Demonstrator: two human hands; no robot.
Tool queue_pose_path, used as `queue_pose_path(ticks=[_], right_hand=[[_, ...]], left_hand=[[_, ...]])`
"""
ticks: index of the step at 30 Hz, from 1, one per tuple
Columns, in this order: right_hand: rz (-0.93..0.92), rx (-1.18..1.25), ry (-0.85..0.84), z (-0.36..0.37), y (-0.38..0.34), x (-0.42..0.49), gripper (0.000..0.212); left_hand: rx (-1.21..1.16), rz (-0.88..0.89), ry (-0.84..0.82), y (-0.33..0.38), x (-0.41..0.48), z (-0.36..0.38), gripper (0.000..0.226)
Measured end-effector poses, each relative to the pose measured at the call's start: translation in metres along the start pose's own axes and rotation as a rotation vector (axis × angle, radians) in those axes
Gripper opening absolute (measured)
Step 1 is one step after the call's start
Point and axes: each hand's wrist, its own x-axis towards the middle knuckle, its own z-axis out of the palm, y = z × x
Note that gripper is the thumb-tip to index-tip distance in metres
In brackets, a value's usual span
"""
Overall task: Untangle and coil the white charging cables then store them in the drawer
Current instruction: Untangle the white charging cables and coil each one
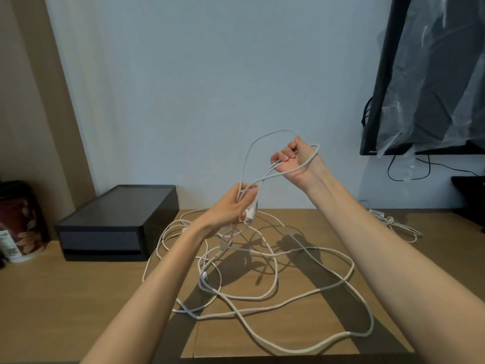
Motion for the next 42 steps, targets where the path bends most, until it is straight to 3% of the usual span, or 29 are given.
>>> queue_pose_path(ticks=[4,6,8,16,21,30,34,37,42], right_hand=[[-0.002,-0.025,0.003,-0.017,-0.004,-0.010,0.042],[-0.064,-0.195,0.019,-0.029,-0.007,-0.012,0.033],[-0.135,-0.398,0.064,-0.043,-0.011,-0.014,0.025],[-0.254,-1.086,0.158,-0.090,0.003,-0.023,0.020],[-0.156,-1.461,-0.052,-0.099,0.015,-0.030,0.021],[0.058,-1.640,-0.338,-0.081,0.015,-0.050,0.040],[-0.076,-1.656,-0.398,-0.074,0.023,-0.053,0.030],[-0.287,-1.550,-0.301,-0.069,0.021,-0.049,0.025],[-0.542,-1.433,-0.171,-0.052,-0.002,-0.046,0.030]], left_hand=[[0.014,-0.038,-0.127,-0.014,0.004,0.019,0.025],[0.156,-0.022,-0.146,-0.027,0.009,0.022,0.016],[0.313,0.008,-0.178,-0.044,0.013,0.018,0.023],[0.573,-0.019,-0.372,-0.068,0.005,0.001,0.019],[0.827,0.103,-0.120,-0.060,0.011,-0.007,0.018],[0.809,0.162,0.279,-0.014,0.024,-0.011,0.027],[0.680,0.298,0.368,0.020,0.027,-0.007,0.028],[0.595,0.369,0.401,0.039,0.027,-0.009,0.017],[0.557,0.278,0.391,0.025,0.024,-0.007,0.022]])
